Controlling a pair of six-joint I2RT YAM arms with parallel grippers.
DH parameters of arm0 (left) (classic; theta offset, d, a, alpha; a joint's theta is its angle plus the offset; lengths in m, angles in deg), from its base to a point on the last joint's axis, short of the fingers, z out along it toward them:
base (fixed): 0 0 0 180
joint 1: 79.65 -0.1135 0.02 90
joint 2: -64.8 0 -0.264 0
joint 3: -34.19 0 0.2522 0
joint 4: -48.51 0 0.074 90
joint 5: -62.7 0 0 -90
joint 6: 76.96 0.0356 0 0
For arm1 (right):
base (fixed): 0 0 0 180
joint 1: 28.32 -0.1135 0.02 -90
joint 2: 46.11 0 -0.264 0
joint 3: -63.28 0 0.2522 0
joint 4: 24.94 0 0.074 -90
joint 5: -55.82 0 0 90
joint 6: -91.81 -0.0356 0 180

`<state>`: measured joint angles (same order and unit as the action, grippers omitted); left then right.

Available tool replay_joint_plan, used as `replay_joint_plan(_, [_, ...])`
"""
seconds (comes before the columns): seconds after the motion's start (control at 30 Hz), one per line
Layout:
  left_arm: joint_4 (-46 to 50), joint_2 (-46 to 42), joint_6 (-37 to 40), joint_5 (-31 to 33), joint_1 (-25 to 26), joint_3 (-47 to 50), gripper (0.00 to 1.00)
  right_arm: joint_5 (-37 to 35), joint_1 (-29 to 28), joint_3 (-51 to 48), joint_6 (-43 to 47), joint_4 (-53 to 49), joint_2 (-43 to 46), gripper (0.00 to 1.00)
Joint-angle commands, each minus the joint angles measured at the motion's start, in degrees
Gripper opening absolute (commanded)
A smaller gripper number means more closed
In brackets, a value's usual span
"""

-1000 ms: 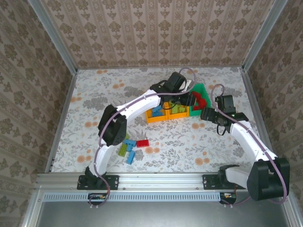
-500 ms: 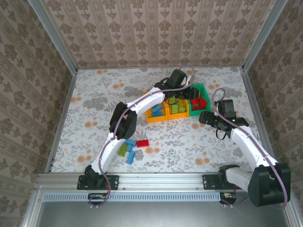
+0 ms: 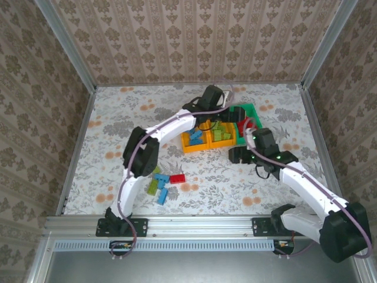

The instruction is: Sort the legos into containers by color

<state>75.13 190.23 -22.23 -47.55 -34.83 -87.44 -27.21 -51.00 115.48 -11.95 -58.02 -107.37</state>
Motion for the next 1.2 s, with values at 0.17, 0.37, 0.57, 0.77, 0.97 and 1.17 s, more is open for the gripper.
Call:
replay_joint_plan(0.17, [-15.3,-21.6,-4.3,3.4,-12.6,26.8,1.0,1.6,-16.5,6.9,20.4,3.0,-12.2,0.84])
replay_joint_plan(0.37, [-18.8,-32.5,-8.9,5.3,-21.5,43.2,1.0,-0.3,-24.6,16.7,28.9,0.8,-25.9,0.84])
replay_joint_plan(0.57, [-6.7,-40.7,-6.9,10.6,-26.4,49.1,1.0,1.0,-29.3,24.2,32.8,-0.4,-36.0,0.82])
replay_joint_plan(0.77, [-1.4,-47.9,-8.7,12.2,-31.0,56.9,1.0,0.9,-32.1,28.5,35.5,-1.4,-42.5,0.81])
replay_joint_plan(0.97, [1.3,-52.6,-8.7,12.5,-33.0,61.8,1.0,1.7,-32.2,32.4,37.8,-2.2,-47.2,0.8])
replay_joint_plan(1.17, [2.6,-55.5,-8.7,12.4,-34.9,63.9,1.0,2.1,-32.2,35.3,40.1,-3.9,-51.2,0.75])
